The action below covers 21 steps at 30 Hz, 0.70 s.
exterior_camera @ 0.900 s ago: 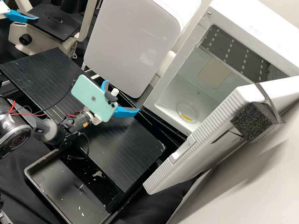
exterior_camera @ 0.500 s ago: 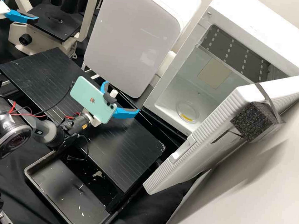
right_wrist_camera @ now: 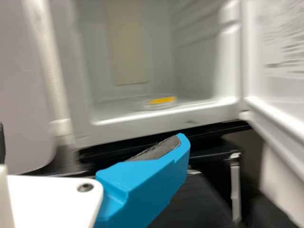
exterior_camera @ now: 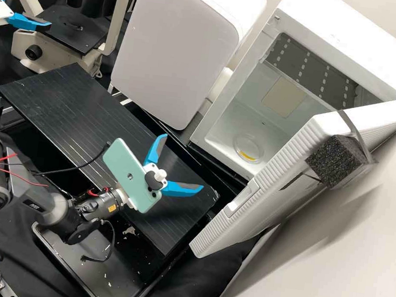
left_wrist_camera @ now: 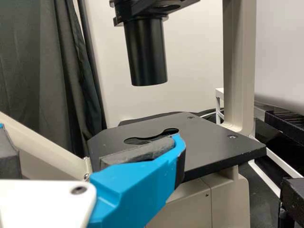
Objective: Take the petri dish out of the incubator
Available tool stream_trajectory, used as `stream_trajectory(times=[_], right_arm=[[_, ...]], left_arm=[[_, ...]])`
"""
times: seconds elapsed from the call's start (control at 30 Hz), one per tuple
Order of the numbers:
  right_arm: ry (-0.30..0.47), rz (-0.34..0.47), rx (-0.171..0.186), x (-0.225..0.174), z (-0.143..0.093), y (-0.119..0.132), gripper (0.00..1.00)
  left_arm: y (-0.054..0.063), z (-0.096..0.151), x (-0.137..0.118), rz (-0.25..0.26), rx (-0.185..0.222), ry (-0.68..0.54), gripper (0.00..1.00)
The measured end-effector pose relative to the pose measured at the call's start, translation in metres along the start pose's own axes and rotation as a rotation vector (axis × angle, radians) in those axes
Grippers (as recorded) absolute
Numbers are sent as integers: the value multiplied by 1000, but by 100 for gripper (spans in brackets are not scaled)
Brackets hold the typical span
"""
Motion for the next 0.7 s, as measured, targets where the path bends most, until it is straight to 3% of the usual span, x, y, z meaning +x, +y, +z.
stream_trajectory(times=[0.2, 0.43, 0.7], right_arm=[[-9, 47, -16, 31, 18, 17, 100], [35, 74, -33, 73, 29, 27, 100], [49, 40, -50, 124, 34, 22, 100]], left_arm=[[0, 0, 0, 0, 0, 0, 100], [0, 0, 0, 0, 0, 0, 100], [0, 0, 0, 0, 0, 0, 100]])
